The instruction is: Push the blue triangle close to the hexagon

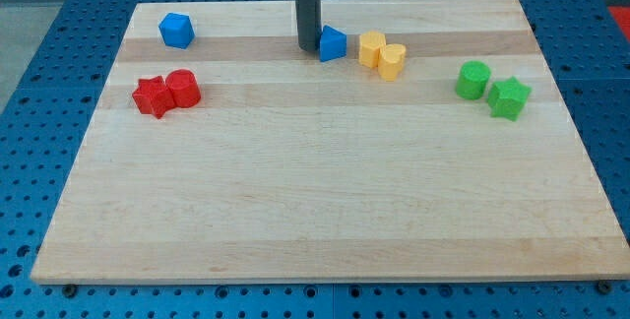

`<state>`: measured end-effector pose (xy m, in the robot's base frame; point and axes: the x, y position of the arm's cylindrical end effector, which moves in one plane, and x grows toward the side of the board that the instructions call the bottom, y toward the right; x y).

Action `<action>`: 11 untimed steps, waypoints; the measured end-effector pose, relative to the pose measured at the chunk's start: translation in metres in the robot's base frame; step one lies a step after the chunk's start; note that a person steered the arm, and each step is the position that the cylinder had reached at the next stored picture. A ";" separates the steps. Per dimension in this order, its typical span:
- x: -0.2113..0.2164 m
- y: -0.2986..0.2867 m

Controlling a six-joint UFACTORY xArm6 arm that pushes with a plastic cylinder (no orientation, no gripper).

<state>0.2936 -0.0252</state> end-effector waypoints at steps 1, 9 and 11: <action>0.005 0.002; 0.043 0.026; 0.043 0.026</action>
<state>0.3368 0.0004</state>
